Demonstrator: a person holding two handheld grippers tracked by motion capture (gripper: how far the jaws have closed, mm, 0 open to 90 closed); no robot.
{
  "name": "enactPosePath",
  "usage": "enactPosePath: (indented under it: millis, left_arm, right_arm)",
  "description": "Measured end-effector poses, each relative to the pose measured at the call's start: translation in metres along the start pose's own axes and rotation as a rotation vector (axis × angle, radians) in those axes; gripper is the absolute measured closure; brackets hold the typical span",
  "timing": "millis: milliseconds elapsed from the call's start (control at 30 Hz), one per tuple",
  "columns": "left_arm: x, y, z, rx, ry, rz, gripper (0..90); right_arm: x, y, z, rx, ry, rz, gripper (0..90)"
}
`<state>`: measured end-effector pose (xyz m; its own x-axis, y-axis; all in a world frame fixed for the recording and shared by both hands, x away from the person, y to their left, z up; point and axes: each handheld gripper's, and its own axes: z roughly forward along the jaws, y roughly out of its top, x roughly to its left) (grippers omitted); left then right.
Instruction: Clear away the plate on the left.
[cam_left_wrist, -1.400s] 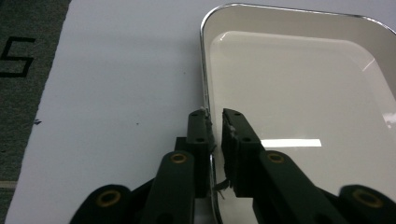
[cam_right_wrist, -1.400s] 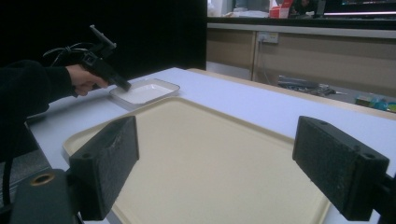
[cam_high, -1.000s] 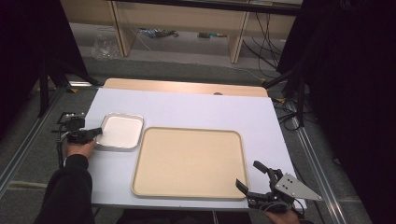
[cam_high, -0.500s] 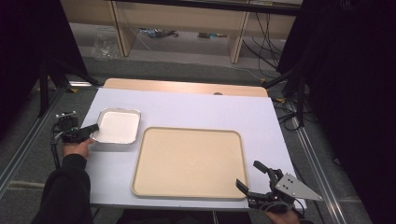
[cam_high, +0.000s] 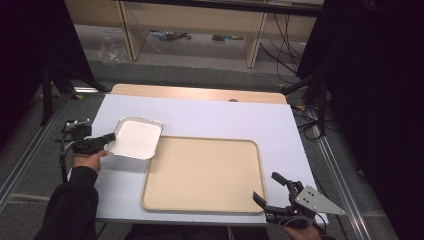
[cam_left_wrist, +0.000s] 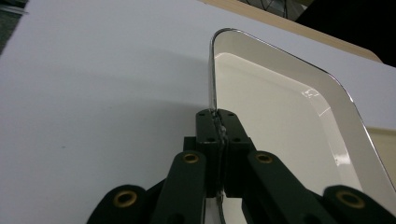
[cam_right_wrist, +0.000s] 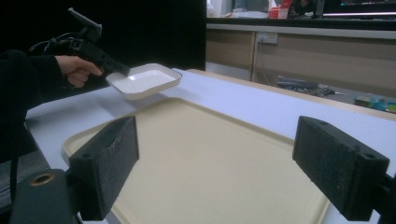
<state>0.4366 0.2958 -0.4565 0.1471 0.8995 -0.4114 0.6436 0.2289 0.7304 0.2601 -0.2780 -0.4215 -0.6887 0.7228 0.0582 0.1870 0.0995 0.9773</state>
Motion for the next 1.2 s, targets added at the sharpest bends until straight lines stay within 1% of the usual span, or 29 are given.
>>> enactPosePath:
  millis: [67, 133, 167, 200, 267, 300, 333, 367, 400, 433, 467, 500, 700, 733, 933, 1033, 1067, 1100, 1133, 1167, 1200]
  left_arm:
    - [-0.008, -0.001, 0.002, 0.014, -0.024, 0.016, 88.2]
    - [-0.014, -0.003, 0.003, 0.023, -0.039, 0.028, 88.3]
    - [-0.02, -0.004, 0.005, 0.028, -0.056, 0.037, 88.3]
    - [-0.022, -0.005, 0.005, 0.03, -0.06, 0.038, 88.3]
    - [-0.032, -0.008, 0.008, 0.048, -0.084, 0.052, 88.3]
    - [-0.039, -0.01, 0.009, 0.05, -0.094, 0.066, 88.3]
    - [-0.043, -0.011, 0.01, 0.05, -0.101, 0.068, 88.3]
    - [-0.046, -0.012, 0.01, 0.068, -0.115, 0.089, 88.3]
    - [-0.05, -0.013, 0.01, 0.076, -0.131, 0.092, 88.3]
    - [-0.056, -0.014, 0.012, 0.061, -0.152, 0.069, 88.3]
    - [-0.059, -0.014, 0.013, 0.065, -0.163, 0.075, 88.3]
    - [-0.065, -0.016, 0.013, 0.068, -0.168, 0.093, 88.3]
    - [-0.078, -0.02, 0.015, 0.084, -0.192, 0.121, 88.3]
    - [-0.081, -0.021, 0.015, 0.086, -0.192, 0.119, 88.3]
    - [-0.09, -0.025, 0.016, 0.097, -0.22, 0.123, 88.3]
    - [-0.098, -0.028, 0.016, 0.109, -0.236, 0.135, 88.3]
    - [-0.099, -0.029, 0.017, 0.113, -0.244, 0.145, 88.3]
    - [-0.102, -0.03, 0.017, 0.116, -0.251, 0.142, 88.3]
    - [-0.104, -0.031, 0.017, 0.118, -0.255, 0.145, 88.2]
    - [-0.106, -0.031, 0.018, 0.12, -0.259, 0.157, 88.2]
    - [-0.108, -0.032, 0.018, 0.125, -0.263, 0.155, 88.3]
  right_arm:
    - [0.0, 0.0, 0.0, -0.001, 0.001, 0.0, 15.3]
    - [0.0, 0.0, 0.0, -0.001, 0.0, 0.0, 15.3]
    - [0.0, 0.0, 0.0, 0.003, 0.0, 0.0, 15.3]
    - [0.0, 0.0, 0.0, 0.003, 0.0, 0.0, 15.3]
    - [0.0, 0.0, 0.0, 0.002, -0.003, -0.002, 15.3]
    - [0.0, 0.0, 0.0, 0.001, -0.003, -0.002, 15.3]
    - [0.0, 0.0, 0.0, 0.001, -0.003, -0.001, 15.3]
    - [0.0, 0.0, 0.0, 0.0, -0.003, -0.001, 15.3]
    - [0.0, 0.0, 0.0, -0.002, -0.003, -0.001, 15.3]
    - [0.0, 0.0, -0.001, 0.004, 0.001, 0.0, 15.3]
    - [0.0, 0.0, -0.001, 0.005, 0.002, 0.001, 15.3]
    - [0.0, 0.0, -0.001, 0.005, 0.002, 0.0, 15.3]
    - [0.0, 0.0, -0.001, 0.006, 0.002, 0.0, 15.3]
    - [0.0, 0.0, -0.001, 0.006, 0.002, 0.001, 15.3]
    - [0.0, 0.0, -0.001, 0.003, 0.002, 0.0, 15.3]
    - [0.0, 0.0, -0.001, 0.003, 0.003, 0.001, 15.3]
    - [0.0, 0.0, -0.001, 0.003, 0.003, 0.001, 15.3]
    - [0.0, 0.0, 0.0, 0.0, 0.003, -0.006, 15.3]
    - [-0.002, 0.0, 0.001, -0.016, 0.011, -0.035, 15.3]
    - [-0.002, 0.0, 0.001, -0.013, 0.012, -0.033, 15.3]
    - [-0.002, 0.0, 0.001, -0.013, 0.013, -0.033, 15.3]
